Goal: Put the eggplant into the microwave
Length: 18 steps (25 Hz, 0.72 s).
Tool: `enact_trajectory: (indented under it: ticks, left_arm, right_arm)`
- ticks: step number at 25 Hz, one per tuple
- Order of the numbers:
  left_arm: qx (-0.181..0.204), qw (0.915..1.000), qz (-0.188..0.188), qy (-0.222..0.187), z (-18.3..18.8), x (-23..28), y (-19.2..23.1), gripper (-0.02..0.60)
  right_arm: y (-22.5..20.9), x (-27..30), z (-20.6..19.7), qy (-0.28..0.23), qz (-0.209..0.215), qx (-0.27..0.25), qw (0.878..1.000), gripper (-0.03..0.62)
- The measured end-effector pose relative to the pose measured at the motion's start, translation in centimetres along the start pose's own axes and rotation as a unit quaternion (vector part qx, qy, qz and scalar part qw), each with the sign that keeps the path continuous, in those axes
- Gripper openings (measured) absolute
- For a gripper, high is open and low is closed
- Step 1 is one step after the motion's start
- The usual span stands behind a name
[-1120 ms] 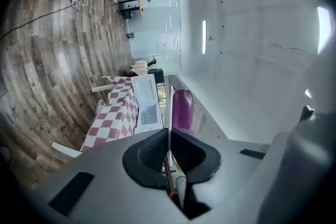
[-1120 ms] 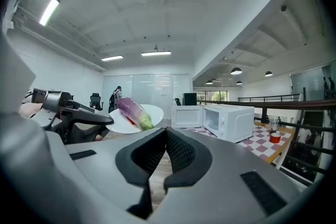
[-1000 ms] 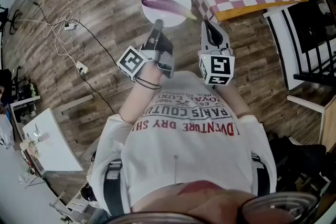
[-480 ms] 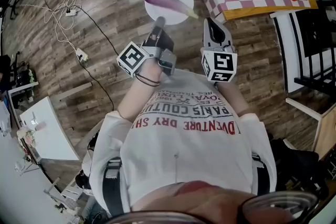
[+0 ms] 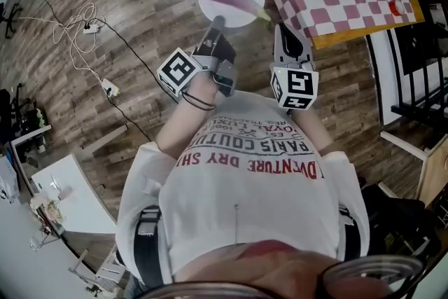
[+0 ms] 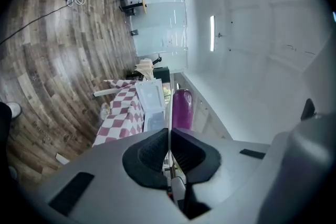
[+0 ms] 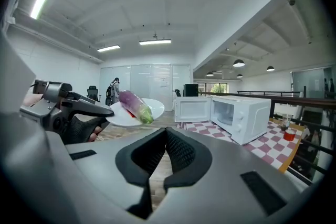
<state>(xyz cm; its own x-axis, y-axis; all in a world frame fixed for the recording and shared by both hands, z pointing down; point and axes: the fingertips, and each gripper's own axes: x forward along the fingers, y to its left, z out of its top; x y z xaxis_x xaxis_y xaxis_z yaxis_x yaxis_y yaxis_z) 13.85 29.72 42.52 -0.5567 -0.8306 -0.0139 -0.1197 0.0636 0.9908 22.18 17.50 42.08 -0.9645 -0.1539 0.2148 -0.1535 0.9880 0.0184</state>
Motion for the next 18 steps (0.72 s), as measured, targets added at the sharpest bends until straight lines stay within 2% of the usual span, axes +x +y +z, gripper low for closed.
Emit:
enact_trajectory:
  ticks: [5, 11, 16, 18]
  left_arm:
    - [0.000, 0.9992, -0.016, 0.036, 6.2, 3.6, -0.1, 0.037]
    - [0.006, 0.9979, -0.003, 0.065, 13.1, 6.5, 1.7, 0.037]
    - [-0.022, 0.9964, -0.013, 0.080, 16.2, 8.8, 2.4, 0.037]
    - [-0.018, 0.9961, 0.000, 0.087, 16.9, 9.3, 3.5, 0.037]
  right_arm:
    - [2.2, 6.4, 1.8, 0.004, -0.027, 0.009, 1.000, 0.025]
    - [5.1, 12.9, 2.6, 0.016, -0.054, 0.023, 0.998, 0.025]
    - [5.6, 16.6, 3.1, 0.025, -0.073, 0.030, 0.997, 0.025]
    - [5.2, 17.7, 3.0, 0.029, -0.083, 0.029, 0.996, 0.025]
